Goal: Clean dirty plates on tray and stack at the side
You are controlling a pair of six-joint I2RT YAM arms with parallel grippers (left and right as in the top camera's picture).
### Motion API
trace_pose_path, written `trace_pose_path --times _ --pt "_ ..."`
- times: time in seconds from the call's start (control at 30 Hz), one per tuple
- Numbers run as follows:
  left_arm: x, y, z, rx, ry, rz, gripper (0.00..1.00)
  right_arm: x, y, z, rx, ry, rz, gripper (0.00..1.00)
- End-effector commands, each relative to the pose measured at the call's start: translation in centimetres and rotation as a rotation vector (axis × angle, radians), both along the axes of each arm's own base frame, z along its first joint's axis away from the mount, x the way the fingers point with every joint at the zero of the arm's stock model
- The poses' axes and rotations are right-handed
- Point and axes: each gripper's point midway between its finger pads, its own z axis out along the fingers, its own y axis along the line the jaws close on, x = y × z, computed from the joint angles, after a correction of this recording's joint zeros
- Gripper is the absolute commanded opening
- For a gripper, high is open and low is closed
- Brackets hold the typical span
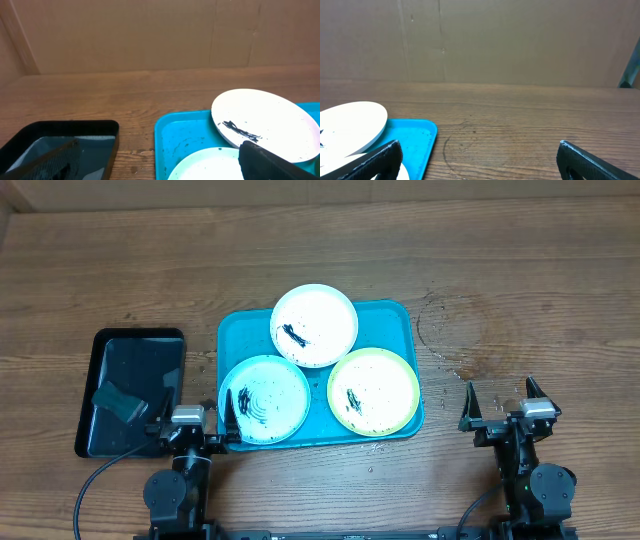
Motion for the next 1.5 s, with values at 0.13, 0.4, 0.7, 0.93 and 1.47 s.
trace_pose_path --times 0.13,0.4,0.7,0.93,1.47 --pt "0.0 0.0 0.0 -0.008 -0.006 0.002 1.00 0.0 0.1 -0.2 -0.003 -0.003 0.003 1.00" --pt "0.0 0.0 0.0 -0.009 -0.006 0.002 1.00 0.0 0.1 -0.2 -0.003 -0.002 0.003 1.00" --pt "0.0 0.0 0.0 -0.008 -0.006 0.003 1.00 0.0 0.1 -0.2 -0.003 -0.002 0.003 1.00" --pt "-0.7 -5.2 1.9 -0.018 -0.083 -0.300 1.00 0.0 0.1 -0.2 -0.003 -0.002 0.003 1.00" --pt "-5.5 -11.9 8.5 0.097 -0.390 -0.747 1.00 0.0 0.1 -0.2 -0.003 -0.002 0.003 1.00"
